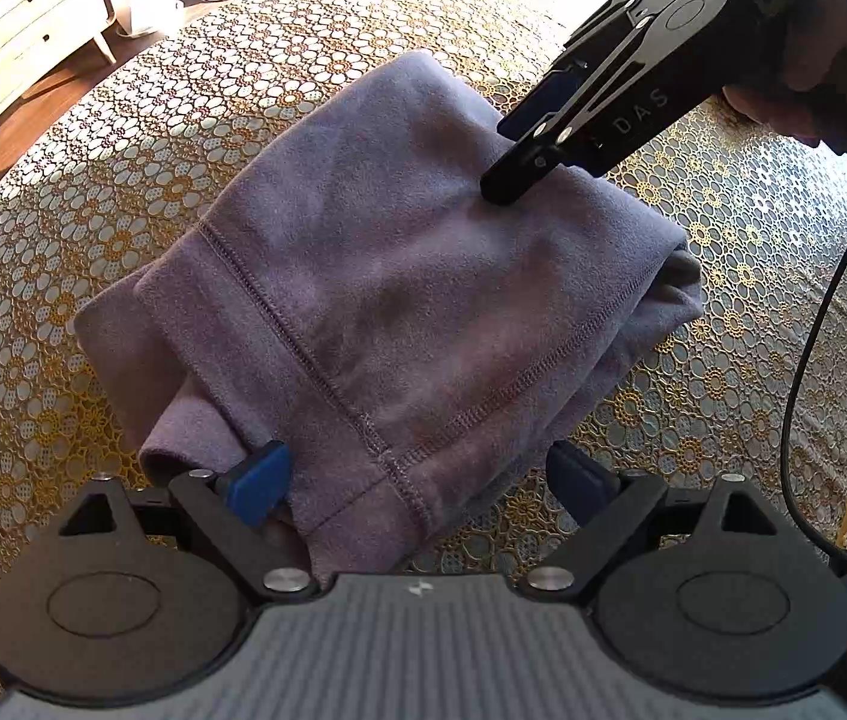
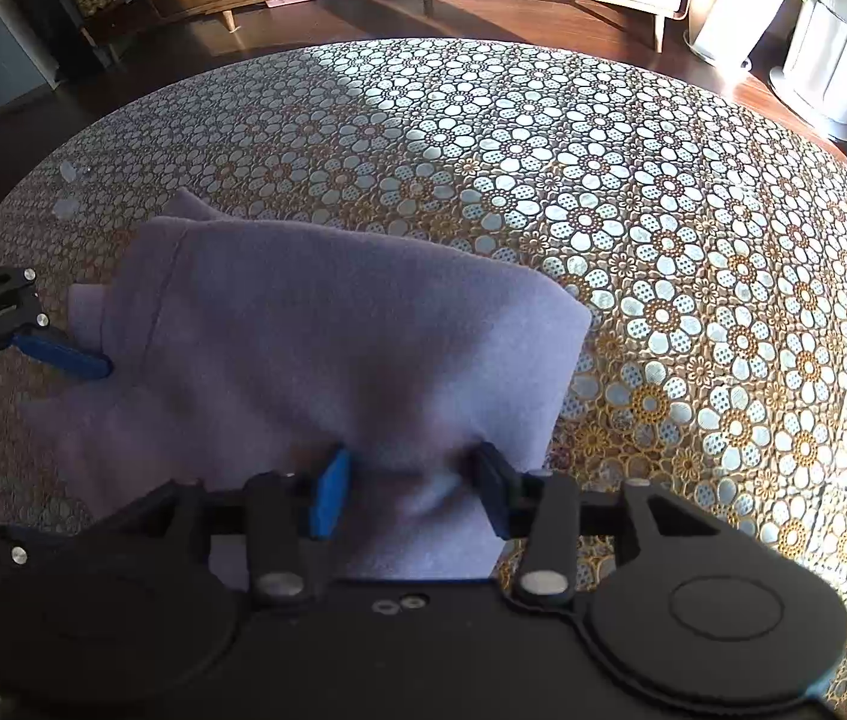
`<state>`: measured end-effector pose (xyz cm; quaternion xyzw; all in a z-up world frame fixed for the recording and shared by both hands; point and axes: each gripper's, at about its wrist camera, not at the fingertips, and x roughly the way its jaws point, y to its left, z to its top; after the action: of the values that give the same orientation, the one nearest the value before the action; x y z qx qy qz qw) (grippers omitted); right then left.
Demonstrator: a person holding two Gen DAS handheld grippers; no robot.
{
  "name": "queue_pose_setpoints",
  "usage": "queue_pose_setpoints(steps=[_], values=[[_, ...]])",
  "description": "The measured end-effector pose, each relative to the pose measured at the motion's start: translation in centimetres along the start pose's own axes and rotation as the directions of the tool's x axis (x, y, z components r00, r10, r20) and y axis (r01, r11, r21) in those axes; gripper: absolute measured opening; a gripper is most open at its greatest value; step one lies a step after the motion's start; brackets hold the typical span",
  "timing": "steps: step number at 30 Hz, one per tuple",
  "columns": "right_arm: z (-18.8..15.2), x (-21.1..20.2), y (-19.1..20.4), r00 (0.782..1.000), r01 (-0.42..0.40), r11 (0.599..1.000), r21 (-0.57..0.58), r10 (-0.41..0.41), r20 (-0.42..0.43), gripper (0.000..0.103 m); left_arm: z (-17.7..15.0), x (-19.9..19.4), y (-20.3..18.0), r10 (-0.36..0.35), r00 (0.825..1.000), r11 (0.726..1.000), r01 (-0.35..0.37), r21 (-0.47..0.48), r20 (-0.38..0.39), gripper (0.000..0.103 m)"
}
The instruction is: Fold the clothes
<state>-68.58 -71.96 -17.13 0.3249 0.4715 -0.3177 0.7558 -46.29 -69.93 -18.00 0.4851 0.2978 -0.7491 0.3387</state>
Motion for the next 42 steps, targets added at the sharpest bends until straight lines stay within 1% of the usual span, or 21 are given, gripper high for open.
queue_pose_setpoints(steps=[2,3,5,8,12,14,16,20,23,27,30,34,38,40,42], values=[[-0.3,-1.6,-0.9,0.999,-0.026,0.998,0.062,0.025,0.02,0.103,0.3,-1.5,0.5,0.001,1.0,0.999,0.001,-0.052,0.026,0.093],[-0.6,-2.0,-1.3,0.999,-0.035,0.996,0.087,0.033,0.023,0.103,0.3,-2.2,1.3,0.004,0.999,0.995,0.0,-0.099,0.039,0.093],[-1.1,-2.8,-1.9,0.999,-0.05,0.99,0.133,0.047,0.025,0.103,0.4,-3.2,3.5,0.004,0.999,0.979,0.007,-0.204,0.054,0.093],[-1.8,-2.8,-2.2,0.998,-0.057,0.983,0.175,0.058,-0.002,0.103,0.3,-3.1,7.0,0.005,1.0,0.941,0.003,-0.34,0.023,0.093],[-2.3,-1.8,-2.2,0.996,-0.076,0.968,0.239,0.083,-0.019,0.103,-0.1,-1.0,10.7,-0.031,0.999,0.879,0.012,-0.477,-0.032,0.093],[-2.4,-1.1,-1.9,0.995,-0.08,0.964,0.252,0.091,-0.034,0.103,-0.4,0.2,11.6,-0.057,0.997,0.85,0.025,-0.527,-0.044,0.093],[-2.6,-0.5,-1.6,0.995,-0.075,0.964,0.254,0.09,-0.048,0.103,-0.4,1.0,12.0,-0.087,0.996,0.828,0.052,-0.559,-0.036,0.093],[-2.7,0.2,-1.4,0.995,-0.067,0.955,0.288,0.085,-0.05,0.103,-0.4,1.6,11.9,-0.105,0.994,0.805,0.077,-0.589,-0.013,0.093],[-2.7,0.4,-1.5,0.996,-0.051,0.949,0.311,0.072,-0.056,0.103,-0.5,1.9,11.4,-0.107,0.994,0.8,0.081,-0.595,-0.007,0.093],[-3.2,0.2,-2.4,0.997,-0.043,0.925,0.378,0.062,-0.039,0.103,-0.7,2.2,10.8,-0.108,0.994,0.796,0.083,-0.6,-0.005,0.093],[-3.6,0.6,-2.7,0.996,-0.054,0.905,0.423,0.081,-0.047,0.103,-0.8,2.4,10.4,-0.109,0.994,0.793,0.085,-0.604,-0.003,0.093],[-3.5,1.0,-2.4,0.996,-0.042,0.905,0.424,0.073,-0.056,0.103,-1.0,2.7,9.7,-0.107,0.994,0.79,0.085,-0.608,-0.001,0.093],[-3.3,1.5,-1.8,0.994,-0.032,0.901,0.432,0.072,-0.076,0.103,-1.0,3.0,8.8,-0.085,0.996,0.801,0.065,-0.596,-0.005,0.093],[-3.2,1.8,-1.2,0.994,-0.009,0.907,0.42,0.052,-0.092,0.103,-0.8,3.2,7.9,-0.07,0.998,0.808,0.052,-0.587,-0.008,0.091],[-3.0,1.9,-0.6,0.995,0.018,0.915,0.402,0.025,-0.102,0.103,-0.7,3.3,6.9,-0.055,0.998,0.813,0.039,-0.581,-0.011,0.087]])
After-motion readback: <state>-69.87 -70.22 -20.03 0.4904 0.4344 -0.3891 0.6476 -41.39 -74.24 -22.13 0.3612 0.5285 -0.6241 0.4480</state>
